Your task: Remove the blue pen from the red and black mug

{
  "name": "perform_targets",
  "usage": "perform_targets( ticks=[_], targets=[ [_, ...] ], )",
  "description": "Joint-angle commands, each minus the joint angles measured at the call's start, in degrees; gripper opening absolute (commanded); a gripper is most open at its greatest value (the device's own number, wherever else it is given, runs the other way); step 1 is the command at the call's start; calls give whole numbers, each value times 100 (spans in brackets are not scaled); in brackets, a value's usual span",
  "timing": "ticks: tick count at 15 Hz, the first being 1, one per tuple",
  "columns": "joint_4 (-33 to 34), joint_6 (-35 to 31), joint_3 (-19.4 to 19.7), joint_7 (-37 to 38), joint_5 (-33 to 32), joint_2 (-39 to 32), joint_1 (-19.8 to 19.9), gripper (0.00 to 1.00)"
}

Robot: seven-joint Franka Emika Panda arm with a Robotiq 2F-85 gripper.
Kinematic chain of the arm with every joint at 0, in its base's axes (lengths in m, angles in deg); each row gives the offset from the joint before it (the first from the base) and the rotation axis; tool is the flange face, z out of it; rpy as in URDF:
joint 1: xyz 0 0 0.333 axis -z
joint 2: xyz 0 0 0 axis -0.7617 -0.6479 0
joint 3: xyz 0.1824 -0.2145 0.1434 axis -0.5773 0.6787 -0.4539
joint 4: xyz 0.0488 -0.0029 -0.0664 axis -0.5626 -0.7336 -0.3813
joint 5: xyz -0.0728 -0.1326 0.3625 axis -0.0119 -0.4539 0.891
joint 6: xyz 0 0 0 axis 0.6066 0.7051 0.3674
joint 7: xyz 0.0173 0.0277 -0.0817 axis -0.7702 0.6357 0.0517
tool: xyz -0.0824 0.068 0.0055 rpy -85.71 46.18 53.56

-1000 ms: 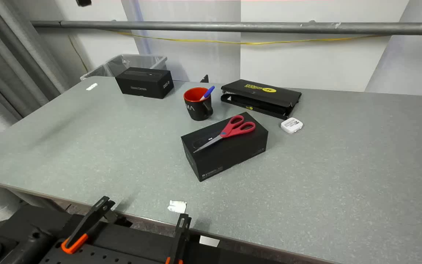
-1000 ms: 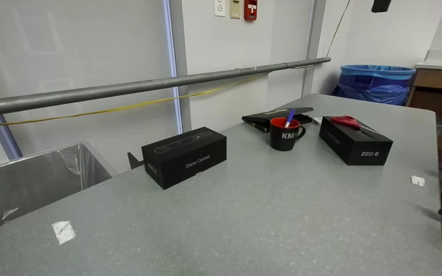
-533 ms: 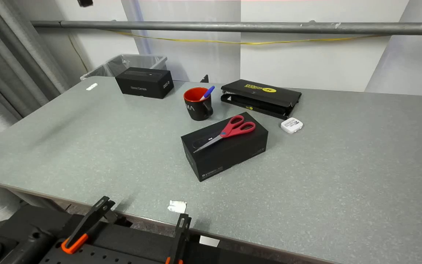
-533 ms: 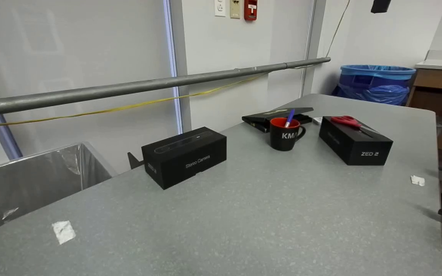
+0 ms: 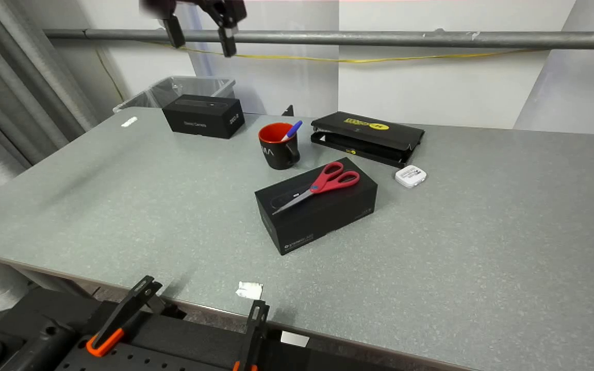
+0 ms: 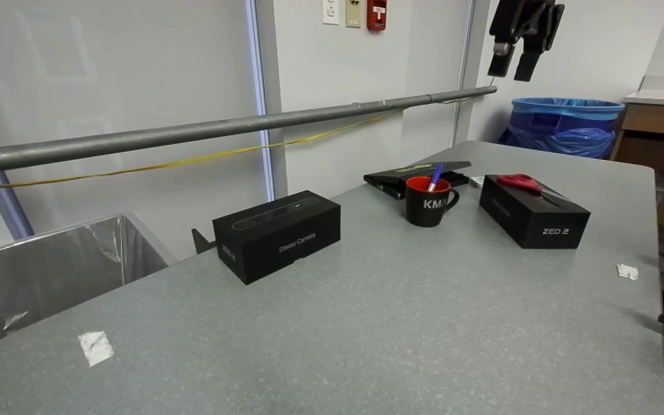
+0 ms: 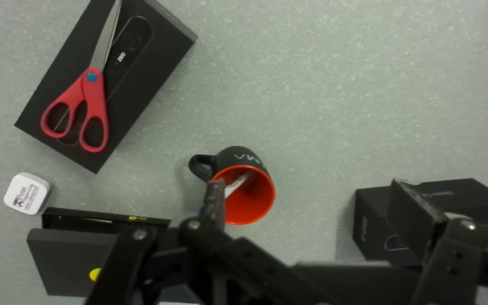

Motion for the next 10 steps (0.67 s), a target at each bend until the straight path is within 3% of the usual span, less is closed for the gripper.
perform_targets(
  ticks=[1, 2, 8, 10],
  targets=[
    [350, -215, 242, -185, 147, -615, 113, 100],
    [105, -178, 184, -72, 16, -362, 92, 100],
    [135, -178, 192, -84, 18, -447, 94, 100],
    [174, -733, 170, 181, -46, -710, 134, 100]
  ],
)
